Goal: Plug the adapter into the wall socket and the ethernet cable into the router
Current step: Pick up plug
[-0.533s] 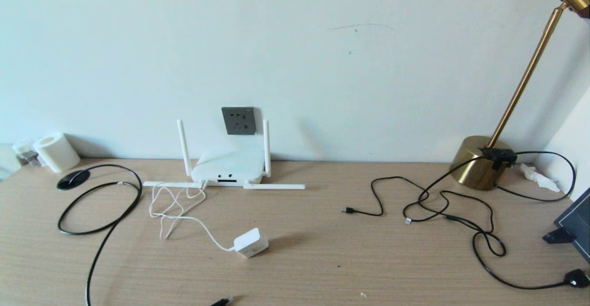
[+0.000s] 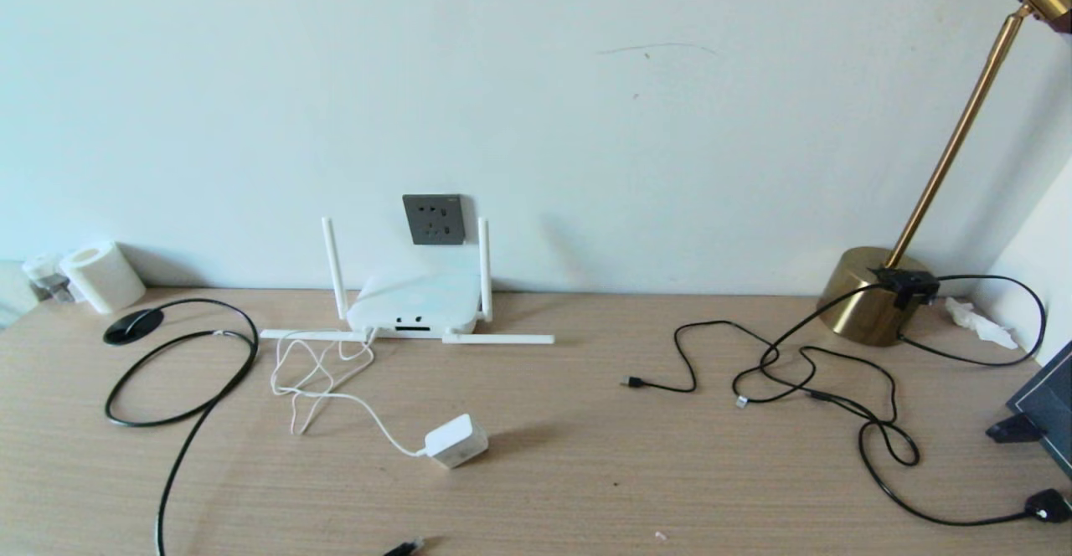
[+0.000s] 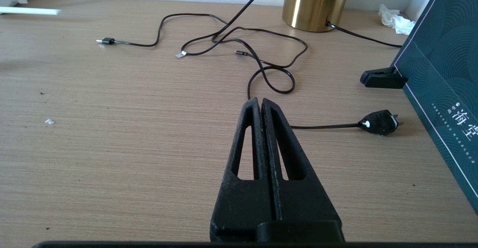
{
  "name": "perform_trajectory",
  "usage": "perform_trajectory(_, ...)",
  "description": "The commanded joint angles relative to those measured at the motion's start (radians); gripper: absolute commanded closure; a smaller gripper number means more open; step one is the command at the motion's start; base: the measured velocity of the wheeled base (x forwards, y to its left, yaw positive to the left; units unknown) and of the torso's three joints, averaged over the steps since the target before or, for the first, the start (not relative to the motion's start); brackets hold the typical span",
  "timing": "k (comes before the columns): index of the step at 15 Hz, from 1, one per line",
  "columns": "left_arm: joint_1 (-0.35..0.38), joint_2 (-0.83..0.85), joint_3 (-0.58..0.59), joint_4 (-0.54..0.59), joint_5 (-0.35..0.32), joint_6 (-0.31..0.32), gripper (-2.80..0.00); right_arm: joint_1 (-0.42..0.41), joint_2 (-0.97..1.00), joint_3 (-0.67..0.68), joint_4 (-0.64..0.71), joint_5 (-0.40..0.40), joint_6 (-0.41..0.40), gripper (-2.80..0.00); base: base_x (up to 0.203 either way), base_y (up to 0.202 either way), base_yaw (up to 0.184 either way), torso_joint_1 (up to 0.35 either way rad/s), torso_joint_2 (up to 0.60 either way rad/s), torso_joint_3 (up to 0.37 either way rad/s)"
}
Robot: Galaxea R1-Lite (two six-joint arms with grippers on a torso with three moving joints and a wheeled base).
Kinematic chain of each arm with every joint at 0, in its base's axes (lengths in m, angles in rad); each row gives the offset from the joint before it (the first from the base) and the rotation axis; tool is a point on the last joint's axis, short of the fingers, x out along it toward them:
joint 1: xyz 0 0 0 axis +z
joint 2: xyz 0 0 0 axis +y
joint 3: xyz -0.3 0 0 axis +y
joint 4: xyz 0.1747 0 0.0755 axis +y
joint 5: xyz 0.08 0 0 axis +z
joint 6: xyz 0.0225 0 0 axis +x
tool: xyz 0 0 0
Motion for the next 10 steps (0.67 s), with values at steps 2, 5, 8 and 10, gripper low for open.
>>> perform_trajectory(2,0.000,0.015,-0.095,0.019,-0.072,0.077,0.00,-0.001,0.002,0.000,0.000,0.000,-0.001,0.00,0.000,0.000,0.000,0.000,0.00,0.000)
perform_trajectory(5,-0.012,0.240,-0.310,0.105,-0.199,0.134,0.00,0.001,0.002,-0.001,0.000,0.000,-0.001,0.00,0.000,0.000,0.000,0.000,0.00,0.000)
perform_trajectory(8,-0.082,0.564,-0.498,0.148,-0.271,0.194,-2.80,0.001,0.002,0.001,0.000,0.000,-0.001,0.00,0.000,0.000,0.000,0.000,0.00,0.000)
perform_trajectory(10,-0.158,0.754,-0.568,0.159,-0.300,0.235,-2.80,-0.001,0.002,-0.001,0.000,0.000,-0.001,0.00,0.000,0.000,0.000,0.000,0.00,0.000)
